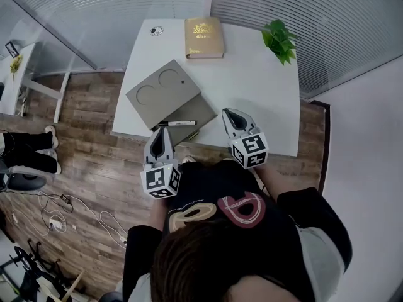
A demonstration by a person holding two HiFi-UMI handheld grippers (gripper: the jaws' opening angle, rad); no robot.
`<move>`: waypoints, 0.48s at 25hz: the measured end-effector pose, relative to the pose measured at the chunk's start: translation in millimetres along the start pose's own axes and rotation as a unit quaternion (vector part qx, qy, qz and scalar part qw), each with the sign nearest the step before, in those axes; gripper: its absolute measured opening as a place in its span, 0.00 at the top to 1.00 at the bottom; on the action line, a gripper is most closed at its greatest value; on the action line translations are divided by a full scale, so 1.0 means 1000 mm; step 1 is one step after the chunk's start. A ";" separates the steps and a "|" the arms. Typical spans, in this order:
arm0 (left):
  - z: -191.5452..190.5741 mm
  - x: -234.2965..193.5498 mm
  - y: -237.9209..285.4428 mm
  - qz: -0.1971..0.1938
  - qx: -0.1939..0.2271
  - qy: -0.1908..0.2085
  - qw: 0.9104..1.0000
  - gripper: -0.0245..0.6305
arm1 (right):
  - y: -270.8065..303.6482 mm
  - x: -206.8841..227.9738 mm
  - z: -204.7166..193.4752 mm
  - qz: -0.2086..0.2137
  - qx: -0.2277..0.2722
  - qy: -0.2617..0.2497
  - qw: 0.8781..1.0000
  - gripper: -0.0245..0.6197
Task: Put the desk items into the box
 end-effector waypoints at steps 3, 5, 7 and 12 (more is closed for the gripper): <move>0.002 0.001 0.000 0.000 0.000 0.006 1.000 0.93 | 0.001 -0.001 0.002 0.001 0.001 -0.004 1.000 0.95; 0.002 0.001 0.000 -0.001 0.000 0.009 1.000 0.93 | 0.002 -0.003 0.004 0.002 0.002 -0.005 1.000 0.95; 0.002 0.001 0.000 0.000 0.001 0.011 1.000 0.93 | 0.004 -0.003 0.004 0.004 0.002 -0.007 1.000 0.95; 0.000 -0.002 -0.002 0.004 0.002 0.007 1.000 0.93 | 0.004 -0.003 0.001 0.006 0.001 -0.009 1.000 0.95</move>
Point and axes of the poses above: the fingertips, and each gripper's own axes: y forward along the fingers, x to its right, z out of its top, the point moved 1 cm from there along -y, backward along the fingers, and after that the axes turned 13 degrees about -x, right-handed, at the moved point
